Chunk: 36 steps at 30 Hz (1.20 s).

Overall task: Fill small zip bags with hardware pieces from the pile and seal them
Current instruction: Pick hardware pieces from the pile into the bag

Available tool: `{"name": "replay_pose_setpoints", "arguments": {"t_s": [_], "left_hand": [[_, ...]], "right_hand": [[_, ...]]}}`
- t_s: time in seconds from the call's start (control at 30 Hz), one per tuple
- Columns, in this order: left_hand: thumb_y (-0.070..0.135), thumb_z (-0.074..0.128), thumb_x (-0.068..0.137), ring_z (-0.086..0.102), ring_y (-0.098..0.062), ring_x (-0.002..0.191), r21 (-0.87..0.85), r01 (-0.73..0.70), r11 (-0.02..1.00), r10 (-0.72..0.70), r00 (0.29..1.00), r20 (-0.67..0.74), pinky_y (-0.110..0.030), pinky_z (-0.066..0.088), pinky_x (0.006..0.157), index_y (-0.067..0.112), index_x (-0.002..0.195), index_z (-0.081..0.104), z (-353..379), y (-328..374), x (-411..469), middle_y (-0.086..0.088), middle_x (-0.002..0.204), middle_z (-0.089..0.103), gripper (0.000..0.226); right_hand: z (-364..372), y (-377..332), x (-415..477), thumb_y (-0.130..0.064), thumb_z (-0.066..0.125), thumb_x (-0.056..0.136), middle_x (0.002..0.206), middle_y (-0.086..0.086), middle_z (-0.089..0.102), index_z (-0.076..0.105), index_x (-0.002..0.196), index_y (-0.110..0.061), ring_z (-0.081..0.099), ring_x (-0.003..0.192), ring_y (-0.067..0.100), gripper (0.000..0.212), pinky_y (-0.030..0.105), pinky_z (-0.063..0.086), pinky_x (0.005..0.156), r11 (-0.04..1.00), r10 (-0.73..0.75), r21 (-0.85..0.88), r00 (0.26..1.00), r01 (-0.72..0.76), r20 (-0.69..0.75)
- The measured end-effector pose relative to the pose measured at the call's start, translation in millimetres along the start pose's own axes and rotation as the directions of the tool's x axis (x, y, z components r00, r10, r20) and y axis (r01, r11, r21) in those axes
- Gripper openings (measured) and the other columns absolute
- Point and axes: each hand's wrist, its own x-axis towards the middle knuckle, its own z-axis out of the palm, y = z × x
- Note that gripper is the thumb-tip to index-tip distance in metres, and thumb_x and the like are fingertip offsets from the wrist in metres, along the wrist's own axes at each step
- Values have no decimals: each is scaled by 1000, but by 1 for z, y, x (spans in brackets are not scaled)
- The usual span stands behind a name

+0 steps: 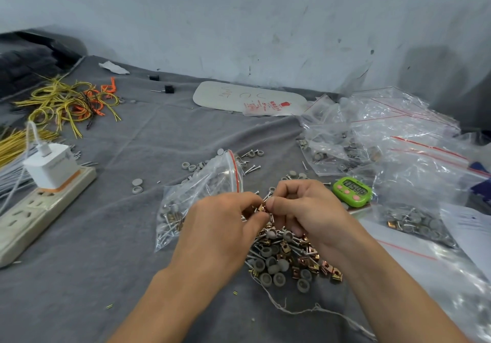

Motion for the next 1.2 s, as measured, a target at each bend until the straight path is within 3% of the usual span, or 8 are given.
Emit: {"name": "replay_pose_setpoints", "arguments": {"t_s": [0.33,0.43,0.57,0.7,0.83,0.97,1.07,1.2], "left_hand": [[45,79,83,60,-12,53,146,39,989,-3,971,-240,-29,52,52,24,68,75,-8,-3,0,9,57,65,25],[54,76,77,62,0,57,38,113,993,-108,988,-109,-27,55,60,40,82,74,-8,0,-1,20,63,68,15],[56,80,73,62,6,66,-18,168,986,-168,986,-13,-21,52,63,58,96,62,-1,0,-1,36,74,64,30],[60,71,69,60,5,68,-34,171,985,-173,981,-86,-21,47,55,59,95,60,-3,2,1,36,78,61,28],[37,86,72,57,4,71,-40,76,996,-81,989,-126,-28,53,64,53,108,63,-7,3,0,22,79,62,45],[41,94,57,46,2,79,97,55,994,-22,951,-307,-19,39,69,39,138,55,-26,-3,11,19,85,45,90],[57,88,49,46,-11,102,189,135,973,-99,978,-186,-32,41,85,41,151,29,-35,-6,19,15,108,46,119],[54,81,52,42,-13,121,345,94,934,-82,995,-48,-33,36,94,40,152,29,-33,-12,14,13,136,45,113]], "right_hand": [[4,3,5,-1,68,91,51,1,58,65,55,-24,48,47,13,42,21,38,48,998,-62,-42,982,56,-176],[-5,-3,1,-11,74,89,54,4,64,71,60,-22,42,38,7,30,19,34,41,995,-65,-82,981,51,-181],[-2,0,-2,-35,80,82,64,-17,72,77,73,-39,61,51,-3,10,20,42,54,811,-91,-583,976,-43,-198],[7,-2,-3,-43,71,81,66,4,72,79,76,-23,54,50,10,22,24,41,54,974,-99,-213,993,82,-70],[12,0,1,-12,78,85,56,4,65,78,72,-16,49,45,11,14,17,41,48,991,-107,-93,987,97,-118],[14,-4,13,-22,81,85,61,-3,70,79,74,-28,55,49,5,12,25,45,54,976,-176,-182,931,122,-320],[25,-10,28,-28,82,83,58,-9,69,79,73,-34,58,49,1,12,19,46,50,947,-260,-280,886,156,-384],[46,-17,42,-39,79,82,61,-15,70,81,77,-39,62,56,1,5,20,45,53,859,-329,-485,903,165,-276]]}}
